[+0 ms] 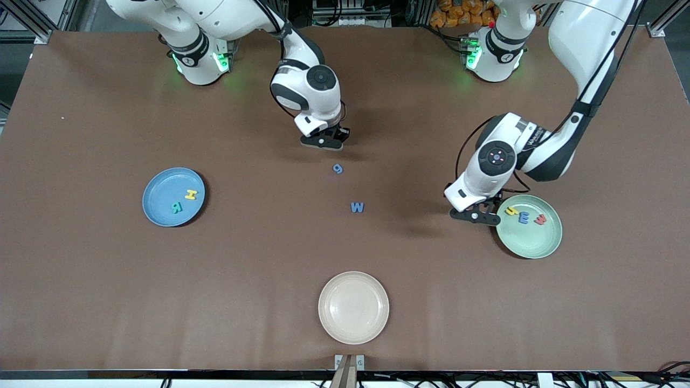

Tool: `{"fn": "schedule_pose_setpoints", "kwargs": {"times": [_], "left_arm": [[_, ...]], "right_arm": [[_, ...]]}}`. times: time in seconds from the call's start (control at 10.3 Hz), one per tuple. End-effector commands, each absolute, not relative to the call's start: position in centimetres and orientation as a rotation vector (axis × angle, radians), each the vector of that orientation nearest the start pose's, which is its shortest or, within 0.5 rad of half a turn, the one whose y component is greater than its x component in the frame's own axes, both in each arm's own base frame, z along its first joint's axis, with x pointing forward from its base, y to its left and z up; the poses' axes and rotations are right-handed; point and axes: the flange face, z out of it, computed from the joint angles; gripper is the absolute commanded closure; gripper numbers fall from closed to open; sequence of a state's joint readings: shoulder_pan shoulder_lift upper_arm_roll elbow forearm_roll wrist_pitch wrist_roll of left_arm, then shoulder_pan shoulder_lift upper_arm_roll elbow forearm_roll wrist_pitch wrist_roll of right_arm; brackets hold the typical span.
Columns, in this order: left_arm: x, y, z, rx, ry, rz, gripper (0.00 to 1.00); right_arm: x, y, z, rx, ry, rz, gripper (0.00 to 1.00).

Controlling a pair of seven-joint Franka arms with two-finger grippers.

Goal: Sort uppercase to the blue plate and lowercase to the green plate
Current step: 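Place the Q on blue plate with the right gripper while the left gripper withdraws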

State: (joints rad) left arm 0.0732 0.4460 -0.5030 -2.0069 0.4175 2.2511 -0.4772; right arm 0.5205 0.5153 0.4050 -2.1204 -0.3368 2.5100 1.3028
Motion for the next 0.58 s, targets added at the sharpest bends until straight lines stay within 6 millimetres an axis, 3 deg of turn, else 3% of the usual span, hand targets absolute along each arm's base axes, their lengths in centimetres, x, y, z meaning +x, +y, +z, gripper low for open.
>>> {"fn": "schedule_pose_setpoints", "kwargs": {"times": [0.0,0.29,0.48], "left_arm": [[53.0,-25.7,25.0,-3.004,0.246,0.113,0.0],[51.4,-29.3,25.2,-3.011,0.202,0.095,0.0],[49.8,-33.5,26.0,-3.063,0.096,0.107,0.0]], "right_arm": [[36.9,42.2,18.6,-3.253,0.104,0.027,0.76],[40.7,37.7,19.9,-3.333,-0.154,0.067,0.76],[42.8,34.1,21.4,-3.391,-0.316,0.145,0.76]]}}
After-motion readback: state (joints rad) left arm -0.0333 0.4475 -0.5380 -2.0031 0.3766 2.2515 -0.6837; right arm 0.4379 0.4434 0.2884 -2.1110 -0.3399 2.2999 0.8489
